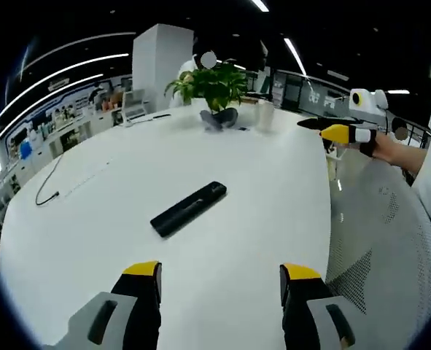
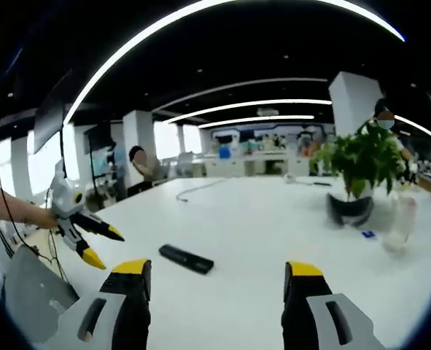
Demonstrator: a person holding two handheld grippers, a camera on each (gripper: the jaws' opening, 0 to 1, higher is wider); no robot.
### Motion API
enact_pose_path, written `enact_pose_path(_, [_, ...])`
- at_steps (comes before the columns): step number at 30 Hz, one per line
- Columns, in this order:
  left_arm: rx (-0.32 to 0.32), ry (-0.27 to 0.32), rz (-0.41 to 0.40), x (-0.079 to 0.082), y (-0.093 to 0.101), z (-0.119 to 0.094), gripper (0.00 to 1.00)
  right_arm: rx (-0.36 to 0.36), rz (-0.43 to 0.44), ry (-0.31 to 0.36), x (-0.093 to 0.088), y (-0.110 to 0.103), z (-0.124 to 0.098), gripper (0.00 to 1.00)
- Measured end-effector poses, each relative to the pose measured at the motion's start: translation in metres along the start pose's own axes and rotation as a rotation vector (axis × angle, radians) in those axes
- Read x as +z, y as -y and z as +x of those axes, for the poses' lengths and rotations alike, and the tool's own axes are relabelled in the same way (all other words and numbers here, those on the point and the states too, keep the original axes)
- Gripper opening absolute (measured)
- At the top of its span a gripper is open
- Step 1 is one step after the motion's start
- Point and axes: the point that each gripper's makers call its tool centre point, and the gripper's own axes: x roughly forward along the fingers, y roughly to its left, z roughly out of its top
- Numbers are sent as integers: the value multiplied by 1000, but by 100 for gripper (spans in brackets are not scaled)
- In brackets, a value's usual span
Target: Press the specified remote control buttons in sequence, fully releasing each button before pressing the next.
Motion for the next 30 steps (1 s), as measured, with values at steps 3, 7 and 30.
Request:
enact_pose_path(3, [-10, -34, 49, 0, -4, 7, 72, 5, -6, -19, -4, -1, 1, 72])
enact_pose_path(7, [-42, -65, 66, 6, -13, 17, 74, 12, -34, -45, -6, -5, 3, 72])
enact_pose_path(30, [-160, -189, 85, 22, -49, 56, 73, -4, -55, -95, -14, -1, 1, 64])
